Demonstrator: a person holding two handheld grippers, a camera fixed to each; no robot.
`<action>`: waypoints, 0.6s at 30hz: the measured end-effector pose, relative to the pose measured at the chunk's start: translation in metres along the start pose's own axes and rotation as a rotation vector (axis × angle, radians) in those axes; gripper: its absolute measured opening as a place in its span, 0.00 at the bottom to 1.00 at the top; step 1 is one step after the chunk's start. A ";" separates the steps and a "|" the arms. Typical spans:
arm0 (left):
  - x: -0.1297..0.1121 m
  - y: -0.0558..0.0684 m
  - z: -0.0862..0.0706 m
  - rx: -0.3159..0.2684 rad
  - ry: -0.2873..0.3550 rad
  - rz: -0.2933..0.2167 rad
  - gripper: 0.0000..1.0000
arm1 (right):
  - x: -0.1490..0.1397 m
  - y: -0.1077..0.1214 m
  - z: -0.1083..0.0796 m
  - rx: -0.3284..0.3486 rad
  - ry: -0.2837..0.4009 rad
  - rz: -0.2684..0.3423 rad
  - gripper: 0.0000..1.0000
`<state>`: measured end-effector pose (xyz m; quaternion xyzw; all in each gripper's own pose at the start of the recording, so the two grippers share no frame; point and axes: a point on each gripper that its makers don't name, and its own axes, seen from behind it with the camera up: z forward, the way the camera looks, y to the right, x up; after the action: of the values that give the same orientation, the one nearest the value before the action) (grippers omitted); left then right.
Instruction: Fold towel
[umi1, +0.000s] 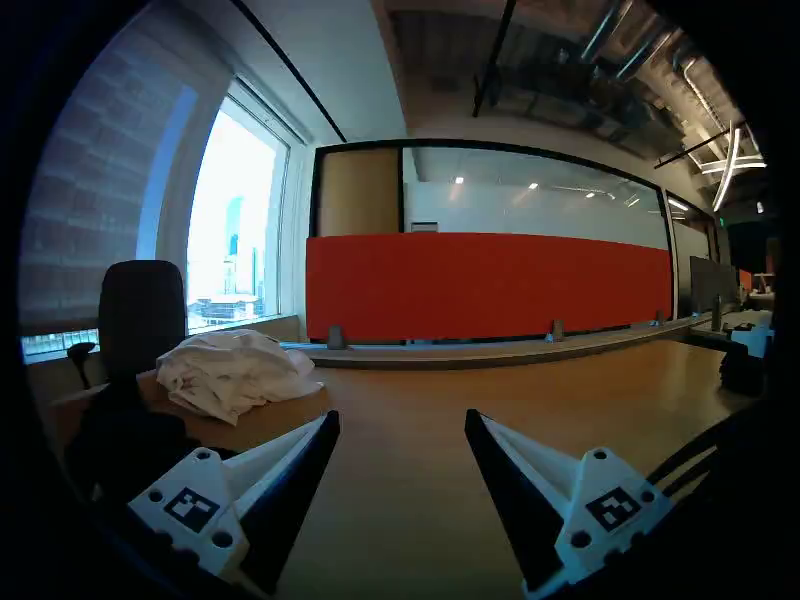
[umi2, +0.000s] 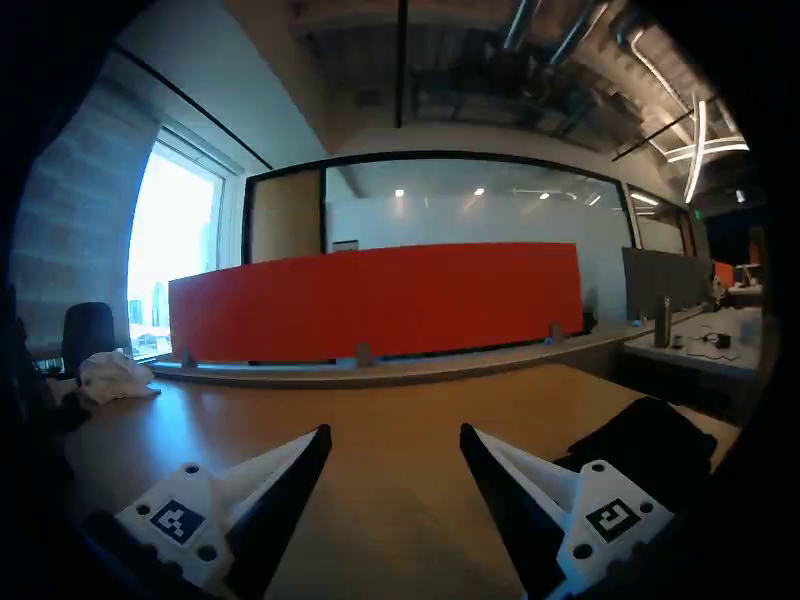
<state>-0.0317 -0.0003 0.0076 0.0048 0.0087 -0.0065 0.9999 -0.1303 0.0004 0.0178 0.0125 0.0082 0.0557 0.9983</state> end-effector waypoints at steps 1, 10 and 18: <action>0.000 0.000 0.000 0.000 0.000 0.000 0.93 | 0.000 -0.001 0.000 0.001 0.000 -0.003 1.00; 0.000 0.000 0.000 0.000 0.000 0.000 0.93 | -0.003 -0.010 0.000 0.001 0.000 -0.063 1.00; 0.000 0.001 0.000 0.000 0.000 0.000 0.93 | -0.003 -0.012 -0.001 -0.003 0.000 -0.071 1.00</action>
<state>-0.0313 0.0009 0.0076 0.0048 0.0086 -0.0062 0.9999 -0.1321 -0.0118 0.0161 0.0105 0.0086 0.0201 0.9997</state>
